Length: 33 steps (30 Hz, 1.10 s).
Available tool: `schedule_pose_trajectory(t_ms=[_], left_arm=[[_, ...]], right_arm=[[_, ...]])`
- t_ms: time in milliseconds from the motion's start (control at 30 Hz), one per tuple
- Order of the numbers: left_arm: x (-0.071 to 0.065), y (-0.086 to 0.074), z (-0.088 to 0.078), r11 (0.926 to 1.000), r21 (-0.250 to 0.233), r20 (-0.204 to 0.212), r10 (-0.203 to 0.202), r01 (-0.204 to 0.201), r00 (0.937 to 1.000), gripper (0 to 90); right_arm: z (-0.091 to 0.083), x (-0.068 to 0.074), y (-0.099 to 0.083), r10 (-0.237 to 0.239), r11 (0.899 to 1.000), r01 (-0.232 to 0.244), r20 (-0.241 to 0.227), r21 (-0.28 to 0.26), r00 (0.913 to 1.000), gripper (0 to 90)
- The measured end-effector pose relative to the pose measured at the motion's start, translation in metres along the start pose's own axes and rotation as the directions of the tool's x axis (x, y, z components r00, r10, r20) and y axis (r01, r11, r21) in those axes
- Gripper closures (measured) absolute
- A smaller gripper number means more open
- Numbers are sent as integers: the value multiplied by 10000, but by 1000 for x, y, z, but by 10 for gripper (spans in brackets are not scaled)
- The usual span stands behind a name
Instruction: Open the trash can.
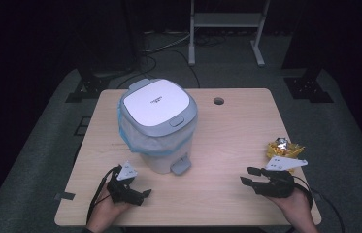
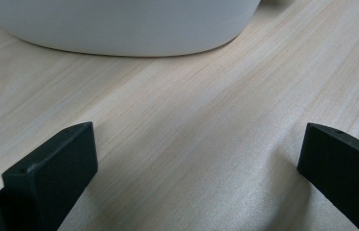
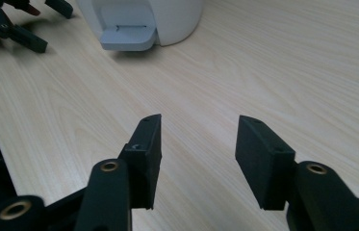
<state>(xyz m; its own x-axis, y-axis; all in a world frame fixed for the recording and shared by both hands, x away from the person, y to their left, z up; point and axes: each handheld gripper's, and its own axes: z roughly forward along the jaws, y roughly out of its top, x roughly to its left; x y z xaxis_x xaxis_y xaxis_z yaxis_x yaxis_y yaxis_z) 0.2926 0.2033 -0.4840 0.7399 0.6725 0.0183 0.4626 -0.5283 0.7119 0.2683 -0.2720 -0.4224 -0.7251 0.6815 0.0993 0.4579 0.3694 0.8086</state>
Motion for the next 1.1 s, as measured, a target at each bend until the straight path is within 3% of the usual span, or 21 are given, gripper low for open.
schedule_pose_trajectory(t_ms=[833,1100], left_arm=[[0,0,0,10000,30,0,23,-23,10000,0],[0,0,0,10000,28,8,13,-13,10000,0]], right_arm=[[-5,10,28,-146,9997,132,-807,-181,9966,896],[-5,13,36,-260,9994,238,-892,-259,9957,899]])
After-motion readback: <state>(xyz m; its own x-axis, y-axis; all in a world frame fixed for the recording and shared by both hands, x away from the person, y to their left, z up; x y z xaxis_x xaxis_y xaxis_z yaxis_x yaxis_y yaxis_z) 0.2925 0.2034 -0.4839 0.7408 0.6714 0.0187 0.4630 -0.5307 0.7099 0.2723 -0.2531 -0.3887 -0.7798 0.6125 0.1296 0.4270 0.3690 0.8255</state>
